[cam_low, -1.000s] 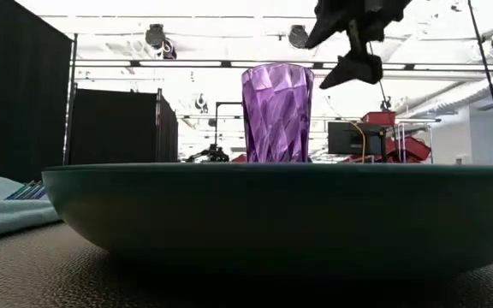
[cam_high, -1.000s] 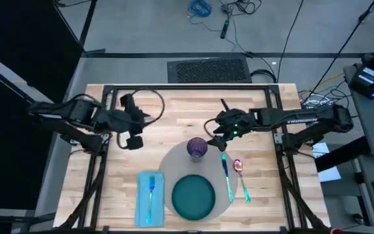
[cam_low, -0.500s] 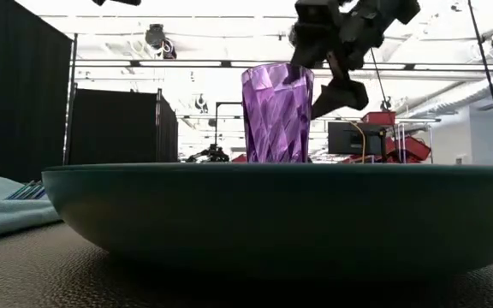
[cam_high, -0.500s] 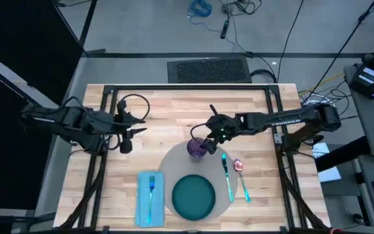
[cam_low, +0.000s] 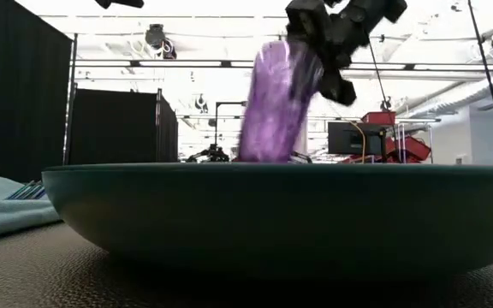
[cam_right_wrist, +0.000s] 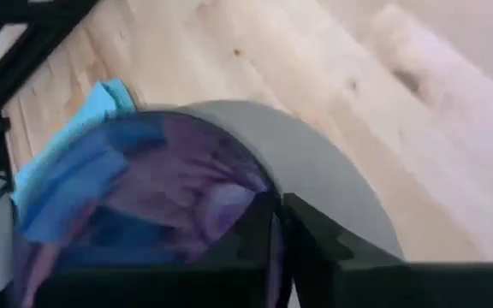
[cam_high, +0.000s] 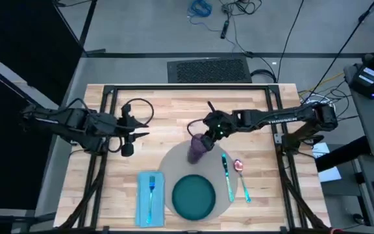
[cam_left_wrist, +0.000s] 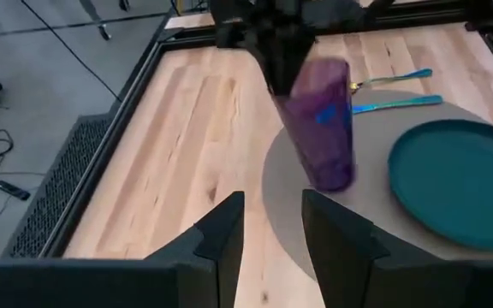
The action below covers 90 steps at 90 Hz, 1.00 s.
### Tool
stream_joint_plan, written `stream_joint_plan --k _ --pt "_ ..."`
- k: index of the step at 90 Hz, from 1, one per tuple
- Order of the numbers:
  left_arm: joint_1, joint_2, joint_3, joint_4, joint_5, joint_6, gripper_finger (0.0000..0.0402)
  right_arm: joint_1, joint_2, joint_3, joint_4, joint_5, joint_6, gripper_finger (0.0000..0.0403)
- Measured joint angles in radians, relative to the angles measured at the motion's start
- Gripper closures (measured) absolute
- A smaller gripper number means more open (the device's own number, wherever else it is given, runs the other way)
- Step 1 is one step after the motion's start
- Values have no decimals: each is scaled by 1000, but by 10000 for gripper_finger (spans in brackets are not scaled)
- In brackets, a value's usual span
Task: Set table place
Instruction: Move the purple cup to the top right of the table
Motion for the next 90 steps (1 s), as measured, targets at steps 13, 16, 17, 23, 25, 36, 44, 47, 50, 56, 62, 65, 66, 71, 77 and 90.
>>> stream_joint_plan --k 13,16,17,23,25,36,44,47,50,56,62,65,66,71,77,90 --pt "0 0 0 -2 1 0 297 -4 -7 138 -324 7 -64 399" --pt "0 0 0 -3 5 0 297 -3 -15 146 -381 7 -71 400" --pt "0 0 0 -3 7 0 297 -3 -19 147 -398 8 -73 400" --pt "0 0 0 -4 13 1 297 -2 -49 140 -505 25 -65 401" --pt "0 0 0 -4 13 1 297 -2 -61 134 -535 40 -56 401" --pt "0 0 0 -4 13 8 297 -41 -154 75 -546 96 -40 401" --pt "0 3 0 0 13 9 297 -96 -233 23 -509 95 -51 402" --pt "0 5 1 5 13 8 297 -121 -254 -2 -511 87 -52 402" --pt "0 6 1 10 13 7 297 -148 -274 -30 -510 80 -54 402" --pt "0 7 1 18 30 7 297 -197 -299 -80 -487 78 -58 402" --pt "0 7 1 38 50 7 297 -229 -308 -112 -461 67 -68 402" --pt "0 6 1 49 51 8 297 -242 -307 -122 -458 58 -75 402" --pt "0 6 1 52 51 8 297 -246 -306 -124 -458 56 -77 402" --pt "0 6 1 64 52 8 297 -254 -295 -132 -458 53 -85 403" --pt "0 7 1 73 52 7 297 -258 -289 -137 -458 54 -88 403" --pt "0 7 2 76 53 7 297 -258 -275 -137 -459 52 -89 403"
